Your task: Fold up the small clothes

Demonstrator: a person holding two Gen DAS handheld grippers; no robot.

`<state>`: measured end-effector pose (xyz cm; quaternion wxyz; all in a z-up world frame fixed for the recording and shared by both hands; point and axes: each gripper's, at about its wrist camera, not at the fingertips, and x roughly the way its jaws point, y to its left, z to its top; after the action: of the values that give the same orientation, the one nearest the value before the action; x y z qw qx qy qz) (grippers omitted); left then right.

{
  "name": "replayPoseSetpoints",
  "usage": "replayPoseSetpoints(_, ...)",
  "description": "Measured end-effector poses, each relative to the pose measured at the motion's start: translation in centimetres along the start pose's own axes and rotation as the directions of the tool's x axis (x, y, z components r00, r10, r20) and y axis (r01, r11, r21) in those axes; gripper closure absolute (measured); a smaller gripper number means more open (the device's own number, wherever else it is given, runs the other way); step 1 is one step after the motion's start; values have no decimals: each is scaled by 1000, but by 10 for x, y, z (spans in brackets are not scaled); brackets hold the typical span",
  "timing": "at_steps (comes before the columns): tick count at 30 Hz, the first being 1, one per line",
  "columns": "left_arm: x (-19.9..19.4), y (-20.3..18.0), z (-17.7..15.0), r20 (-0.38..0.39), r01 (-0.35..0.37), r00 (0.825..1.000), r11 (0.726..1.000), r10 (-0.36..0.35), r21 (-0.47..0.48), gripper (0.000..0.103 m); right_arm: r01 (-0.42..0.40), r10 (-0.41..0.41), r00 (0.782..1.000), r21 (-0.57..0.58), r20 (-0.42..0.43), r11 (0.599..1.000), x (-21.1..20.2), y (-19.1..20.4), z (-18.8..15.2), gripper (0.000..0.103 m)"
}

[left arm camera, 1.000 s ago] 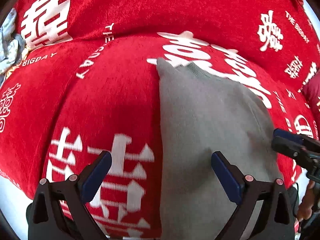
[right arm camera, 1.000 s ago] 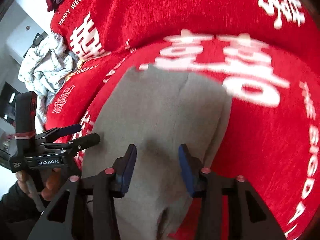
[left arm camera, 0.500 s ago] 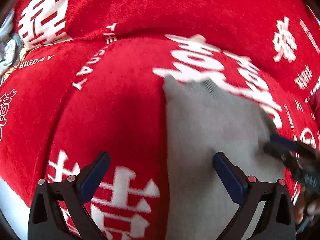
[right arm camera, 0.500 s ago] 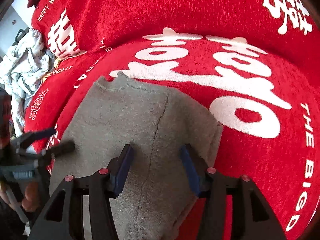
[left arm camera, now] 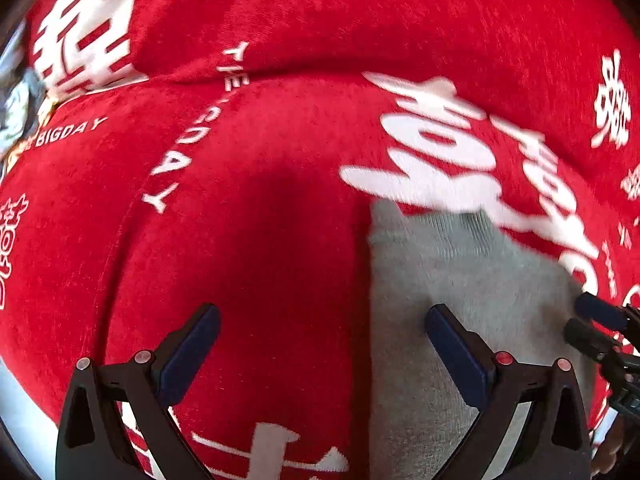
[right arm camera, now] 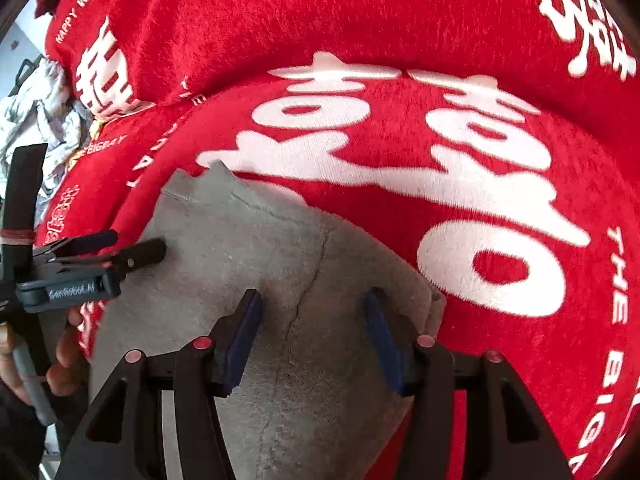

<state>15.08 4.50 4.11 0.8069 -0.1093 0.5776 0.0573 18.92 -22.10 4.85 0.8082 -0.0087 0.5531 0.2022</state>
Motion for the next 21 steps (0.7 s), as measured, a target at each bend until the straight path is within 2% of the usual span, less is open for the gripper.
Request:
replayPoseSetpoints(2,1,6,-2,-31,14,999,999,-15,-37,0,3,-2,1000,-36,19,999,-8,4,11,43)
replayPoseSetpoints(6,-6,2,-20,-20,62,998,997,-62,-37,0,-9,8,1000,-70,-20,998,1,10,41,43)
replayPoseSetpoints(9,0,-7,-30,-13,13,1000,1000,-13,5,0,-35,27,996,-94,-81,995,25,19,59,43)
replayPoseSetpoints(12,7,-6,-33,-19,20,1000,1000,-20,-11,0,-57,44,990,-94,-134,994,54,30,72,43)
replayPoseSetpoints(14,11,-4,-32,-25,28,999,999,-28,-17,0,-4,-11,989,-102,-149,995,71,33,76,43)
replayPoseSetpoints(15,11,-5,-32,-24,31,999,999,-31,-16,0,48,-65,985,-104,-159,993,80,30,77,43)
replayPoseSetpoints(16,11,-5,-33,-20,29,999,1000,-29,-10,0,101,-115,977,-90,-178,991,89,24,78,38)
replayPoseSetpoints(17,11,-5,-33,-17,27,999,1000,-27,-4,0,86,-90,980,-31,-175,996,91,15,79,34)
replayPoseSetpoints(18,11,-6,-33,-15,27,1000,1000,-27,1,0,76,-74,984,10,-163,997,89,9,80,34)
replayPoseSetpoints(21,9,-5,-32,-17,26,1000,1000,-26,4,0,104,-103,988,2,-118,995,68,8,77,34)
